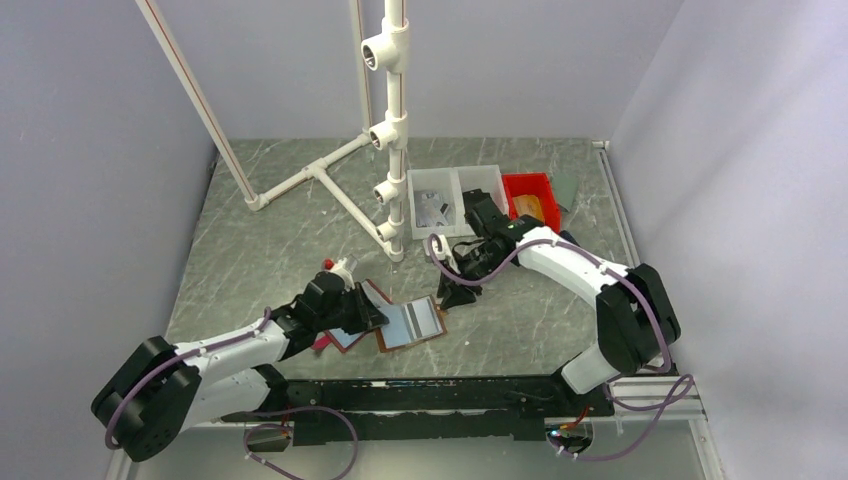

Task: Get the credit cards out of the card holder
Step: Place the card holder at the center of the board.

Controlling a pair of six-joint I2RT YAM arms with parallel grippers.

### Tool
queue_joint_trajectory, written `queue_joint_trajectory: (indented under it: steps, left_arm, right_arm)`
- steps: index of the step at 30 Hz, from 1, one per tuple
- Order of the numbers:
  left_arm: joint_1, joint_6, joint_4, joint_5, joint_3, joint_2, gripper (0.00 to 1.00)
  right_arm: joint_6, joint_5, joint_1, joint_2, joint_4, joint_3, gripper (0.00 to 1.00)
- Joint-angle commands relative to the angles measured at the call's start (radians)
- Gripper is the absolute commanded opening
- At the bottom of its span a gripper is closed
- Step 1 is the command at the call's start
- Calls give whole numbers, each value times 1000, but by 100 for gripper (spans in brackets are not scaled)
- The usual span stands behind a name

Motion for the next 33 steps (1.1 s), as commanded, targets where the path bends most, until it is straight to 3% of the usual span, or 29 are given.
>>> queue_joint_trajectory:
  steps: [1,9,15,19,22,26,29,33]
  left_arm:
    - [2,64,-173,-62,43,-13,12]
    - [3,85,-356,-120,118,-27,19]
    - [4,96,-446,-145,136,-210,42]
    - [5,101,-452,-132,131,-347,51]
    - [7,90,-373,-84,103,-431,55]
    - [7,-2,-90,-4,-18,-469,52]
    - [8,-84,129,18,-100,-434,48]
    - [7,-96,221,47,-102,-344,46]
  right_arm:
    - [-73,11,43,2,72,-31,37]
    - [-23,145,145,45,190,-66,34]
    - [19,238,202,81,242,-65,23]
    - [37,273,222,108,252,-56,17]
    - [71,264,224,124,247,-32,13]
    - [115,227,222,138,237,-7,10]
    - [129,227,218,141,236,1,9]
    - [131,214,200,137,231,4,7]
